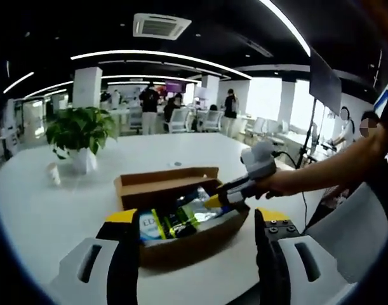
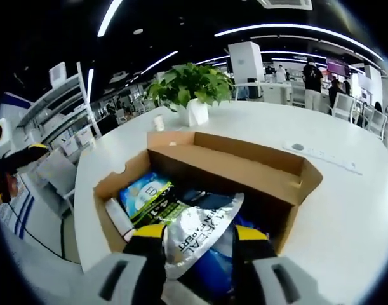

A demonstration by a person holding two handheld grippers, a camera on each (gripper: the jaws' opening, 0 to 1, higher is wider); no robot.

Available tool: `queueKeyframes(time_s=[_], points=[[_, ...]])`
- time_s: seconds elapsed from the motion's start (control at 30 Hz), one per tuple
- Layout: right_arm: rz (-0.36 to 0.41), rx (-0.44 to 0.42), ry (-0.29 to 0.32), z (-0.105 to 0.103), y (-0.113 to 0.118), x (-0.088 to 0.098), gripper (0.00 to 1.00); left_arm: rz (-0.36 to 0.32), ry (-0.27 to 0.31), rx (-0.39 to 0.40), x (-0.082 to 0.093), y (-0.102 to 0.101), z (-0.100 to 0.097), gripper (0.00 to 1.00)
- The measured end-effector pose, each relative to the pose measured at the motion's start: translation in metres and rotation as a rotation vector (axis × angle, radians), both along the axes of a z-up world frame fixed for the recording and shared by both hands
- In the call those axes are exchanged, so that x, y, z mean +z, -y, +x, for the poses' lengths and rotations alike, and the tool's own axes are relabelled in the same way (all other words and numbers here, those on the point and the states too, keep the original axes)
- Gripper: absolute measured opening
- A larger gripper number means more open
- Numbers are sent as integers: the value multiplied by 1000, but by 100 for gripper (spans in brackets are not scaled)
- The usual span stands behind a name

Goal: Operate the shoe box by opening the lid, removing the specified soft item, and placing it in the target area until the item is outside and the box remains undamaged.

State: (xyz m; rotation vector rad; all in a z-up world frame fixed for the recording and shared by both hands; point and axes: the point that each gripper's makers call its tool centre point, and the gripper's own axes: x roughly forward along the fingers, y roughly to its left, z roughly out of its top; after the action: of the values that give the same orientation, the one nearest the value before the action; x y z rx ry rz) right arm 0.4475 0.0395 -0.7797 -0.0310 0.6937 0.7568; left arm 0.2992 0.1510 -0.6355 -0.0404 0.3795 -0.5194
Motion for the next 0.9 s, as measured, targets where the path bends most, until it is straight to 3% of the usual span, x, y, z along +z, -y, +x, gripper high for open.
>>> queueKeyframes(time_s=[0.37, 0.53, 0.7, 0.9], points=[[5, -6, -54, 3, -9, -12, 36, -3, -13, 19, -1, 2, -33, 82], [32, -26, -52, 7, -9, -8, 31, 1, -20, 26, -6, 6, -46, 83], [51, -20, -63, 4, -12, -6, 30, 15, -21, 23, -13, 7, -51, 84], [125, -30, -76, 4, -22, 4, 25, 13, -17, 34, -15, 8, -50, 84]])
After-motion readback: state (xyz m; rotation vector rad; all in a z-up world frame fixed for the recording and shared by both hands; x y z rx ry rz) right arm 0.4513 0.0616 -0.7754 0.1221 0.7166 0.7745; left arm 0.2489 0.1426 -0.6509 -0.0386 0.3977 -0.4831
